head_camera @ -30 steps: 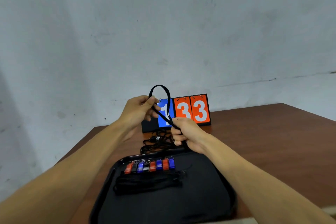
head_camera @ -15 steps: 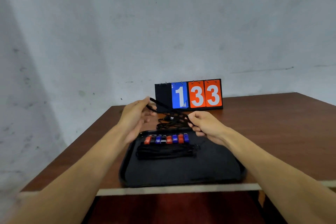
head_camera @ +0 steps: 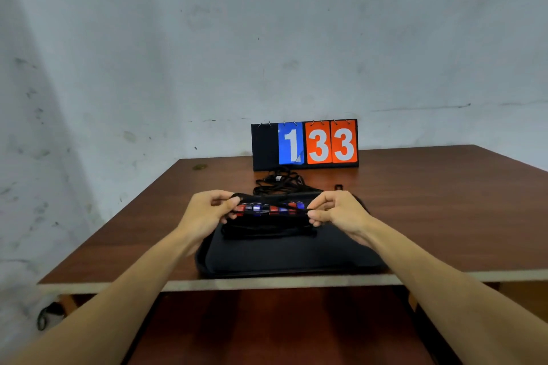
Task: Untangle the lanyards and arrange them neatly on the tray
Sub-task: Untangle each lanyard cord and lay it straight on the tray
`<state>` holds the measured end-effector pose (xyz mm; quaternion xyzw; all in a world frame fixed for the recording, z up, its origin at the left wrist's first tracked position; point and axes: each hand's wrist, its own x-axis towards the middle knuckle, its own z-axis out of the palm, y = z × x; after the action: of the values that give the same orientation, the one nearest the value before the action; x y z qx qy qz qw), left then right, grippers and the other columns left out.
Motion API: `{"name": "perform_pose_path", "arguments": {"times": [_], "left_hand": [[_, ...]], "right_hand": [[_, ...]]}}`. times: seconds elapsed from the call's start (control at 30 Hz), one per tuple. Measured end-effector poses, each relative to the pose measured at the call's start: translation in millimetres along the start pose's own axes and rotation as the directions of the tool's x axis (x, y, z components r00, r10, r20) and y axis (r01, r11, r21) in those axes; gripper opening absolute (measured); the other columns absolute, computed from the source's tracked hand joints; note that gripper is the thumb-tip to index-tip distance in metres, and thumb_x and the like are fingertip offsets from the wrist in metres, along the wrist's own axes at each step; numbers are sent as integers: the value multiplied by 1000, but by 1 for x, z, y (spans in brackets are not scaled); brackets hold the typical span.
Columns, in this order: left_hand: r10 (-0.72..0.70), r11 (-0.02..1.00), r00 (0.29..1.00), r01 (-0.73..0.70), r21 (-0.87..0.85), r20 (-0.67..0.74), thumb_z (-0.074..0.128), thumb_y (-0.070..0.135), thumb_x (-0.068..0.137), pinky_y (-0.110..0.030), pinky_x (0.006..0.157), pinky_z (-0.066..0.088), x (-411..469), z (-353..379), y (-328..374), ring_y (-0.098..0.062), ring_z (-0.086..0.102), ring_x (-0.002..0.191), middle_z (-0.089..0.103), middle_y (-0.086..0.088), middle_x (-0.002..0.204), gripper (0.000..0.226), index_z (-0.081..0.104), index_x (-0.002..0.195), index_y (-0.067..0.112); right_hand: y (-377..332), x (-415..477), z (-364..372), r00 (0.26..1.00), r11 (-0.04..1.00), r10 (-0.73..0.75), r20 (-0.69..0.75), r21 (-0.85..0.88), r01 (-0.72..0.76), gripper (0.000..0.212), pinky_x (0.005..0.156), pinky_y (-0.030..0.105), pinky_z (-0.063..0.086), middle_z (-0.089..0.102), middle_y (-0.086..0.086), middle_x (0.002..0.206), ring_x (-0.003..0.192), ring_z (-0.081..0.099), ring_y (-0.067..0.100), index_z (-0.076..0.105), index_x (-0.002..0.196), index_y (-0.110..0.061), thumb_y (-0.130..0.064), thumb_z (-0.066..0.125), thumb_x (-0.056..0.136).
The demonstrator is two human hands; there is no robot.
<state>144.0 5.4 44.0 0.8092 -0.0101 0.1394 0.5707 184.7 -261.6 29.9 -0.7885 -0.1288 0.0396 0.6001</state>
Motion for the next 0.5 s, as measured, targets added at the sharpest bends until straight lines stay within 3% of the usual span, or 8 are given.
{"name": "perform_pose_path", "arguments": {"times": [0.13,0.23,0.3,0.4,0.5], "left_hand": [[-14,997,999,11,79,37,64,8,87,-17,55,48,-6,-7,-22,-14,68,68,74,-4,77,8,68,94,9],[0,974,996,-20,226,91,66,11,86,-12,63,49,-8,-14,-35,-4,69,71,75,-3,83,9,67,95,11],[10,935,994,-47,351,109,68,17,85,-17,65,46,-9,-16,-42,1,66,69,74,4,83,7,67,92,20],[51,914,996,-75,399,71,70,20,83,-18,66,43,-7,-14,-48,-2,63,74,71,8,84,6,69,88,24],[26,907,996,-60,417,87,73,17,80,-16,68,42,-2,-17,-52,-4,60,70,69,7,78,7,72,83,24]], "right_hand": [[12,-7,6,1000,1000,-13,6,-26,13,12,66,21,54,74,11,76,68,71,16,71,89,1,1,73,77],[20,-8,8,1000,999,-4,9,-40,5,11,70,24,55,74,14,77,70,71,19,72,86,-2,0,76,75],[24,-7,9,1000,998,-12,13,-68,13,9,68,25,55,74,14,76,68,70,20,73,82,-4,-1,78,74],[28,-3,12,999,982,-33,-2,-189,32,8,61,22,51,75,6,75,67,67,11,76,76,-12,-7,81,72],[30,-1,13,999,968,-33,-13,-249,29,10,62,16,48,75,-3,75,67,66,3,78,73,-19,-12,83,69]]}}
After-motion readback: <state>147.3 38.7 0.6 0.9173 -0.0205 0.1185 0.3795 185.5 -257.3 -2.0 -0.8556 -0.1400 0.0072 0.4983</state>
